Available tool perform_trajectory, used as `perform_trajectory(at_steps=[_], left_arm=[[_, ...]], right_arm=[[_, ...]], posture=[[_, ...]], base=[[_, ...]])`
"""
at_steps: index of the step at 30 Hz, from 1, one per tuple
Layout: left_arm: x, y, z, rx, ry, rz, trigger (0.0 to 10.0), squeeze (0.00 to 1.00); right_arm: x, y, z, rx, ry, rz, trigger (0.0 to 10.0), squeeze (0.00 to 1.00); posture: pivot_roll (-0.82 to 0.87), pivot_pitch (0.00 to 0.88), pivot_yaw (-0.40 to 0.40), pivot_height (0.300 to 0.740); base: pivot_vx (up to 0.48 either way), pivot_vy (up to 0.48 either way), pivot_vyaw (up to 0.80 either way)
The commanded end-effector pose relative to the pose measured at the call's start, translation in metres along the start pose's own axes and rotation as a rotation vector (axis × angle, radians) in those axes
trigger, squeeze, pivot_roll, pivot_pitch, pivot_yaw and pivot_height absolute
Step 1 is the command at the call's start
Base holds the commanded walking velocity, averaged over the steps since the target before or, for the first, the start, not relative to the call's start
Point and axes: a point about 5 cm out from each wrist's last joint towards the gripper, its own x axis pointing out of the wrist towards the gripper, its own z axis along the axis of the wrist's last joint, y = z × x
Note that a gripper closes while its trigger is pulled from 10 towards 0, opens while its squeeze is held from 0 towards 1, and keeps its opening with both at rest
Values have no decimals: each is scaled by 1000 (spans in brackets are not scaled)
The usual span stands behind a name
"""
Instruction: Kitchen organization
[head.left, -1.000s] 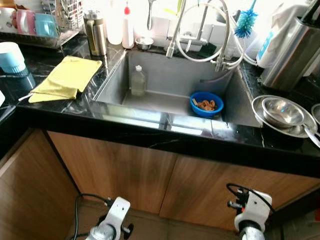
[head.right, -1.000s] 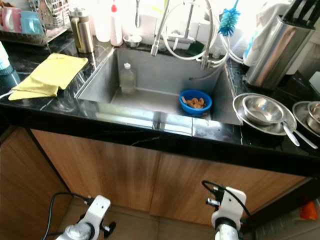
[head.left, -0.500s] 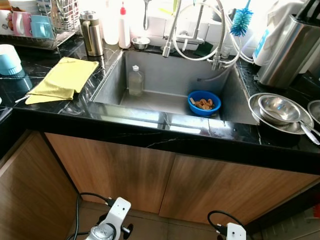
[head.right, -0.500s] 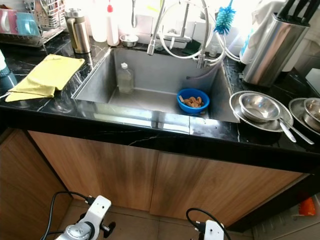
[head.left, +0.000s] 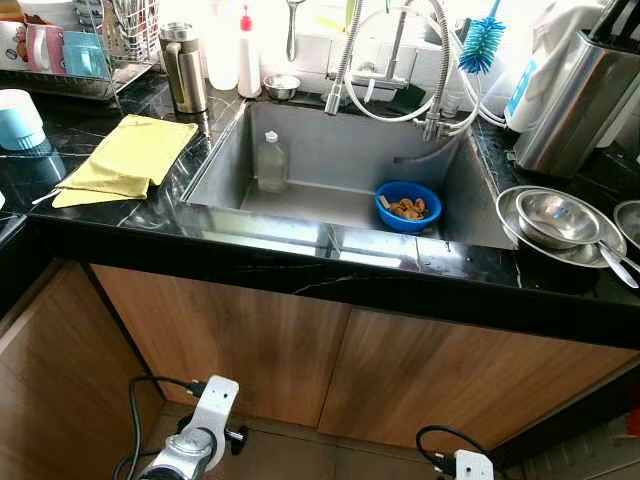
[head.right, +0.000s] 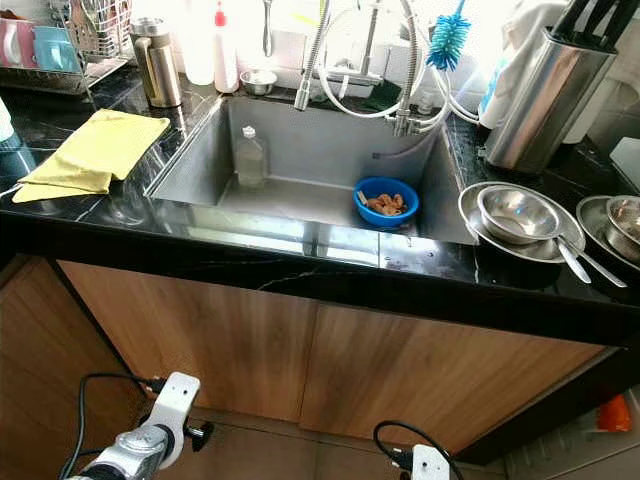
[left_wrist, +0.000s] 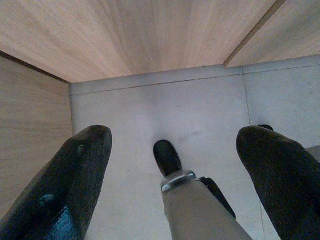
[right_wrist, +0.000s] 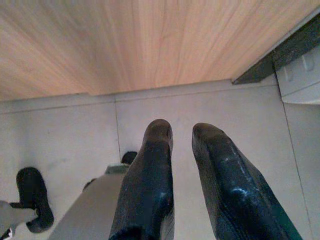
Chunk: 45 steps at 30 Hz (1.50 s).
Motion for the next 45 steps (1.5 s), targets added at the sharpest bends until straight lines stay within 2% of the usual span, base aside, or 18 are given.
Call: perform_trajectory(at_steps=[1, 6, 13, 39, 45], left_arm=[[-1, -6, -12, -5, 39, -17, 10000, 0], [-2, -7, -19, 2, 62, -15, 10000, 0], [-3, -7, -24, 16, 82, -12, 10000, 0], [-3, -12, -28, 27, 88, -33, 10000, 0], [-3, -14, -26, 28, 83, -36, 10000, 0]], right_arm=[[0, -2, -1, 52, 4, -15, 10000, 0], [0, 2, -5, 80, 22, -11, 10000, 0], [-1, 0, -8, 108, 37, -32, 10000, 0], [2, -12, 5, 139, -8, -62, 10000, 0], [3, -12, 9, 141, -25, -62, 10000, 0]], posture=[[106, 67, -97, 736], [113, 61, -98, 736], [112, 55, -99, 736], [113, 29, -101, 736], [113, 41, -107, 736]], base=[[0, 0, 0], [0, 0, 0], [0, 0, 0], [0, 0, 0], [259, 0, 0]])
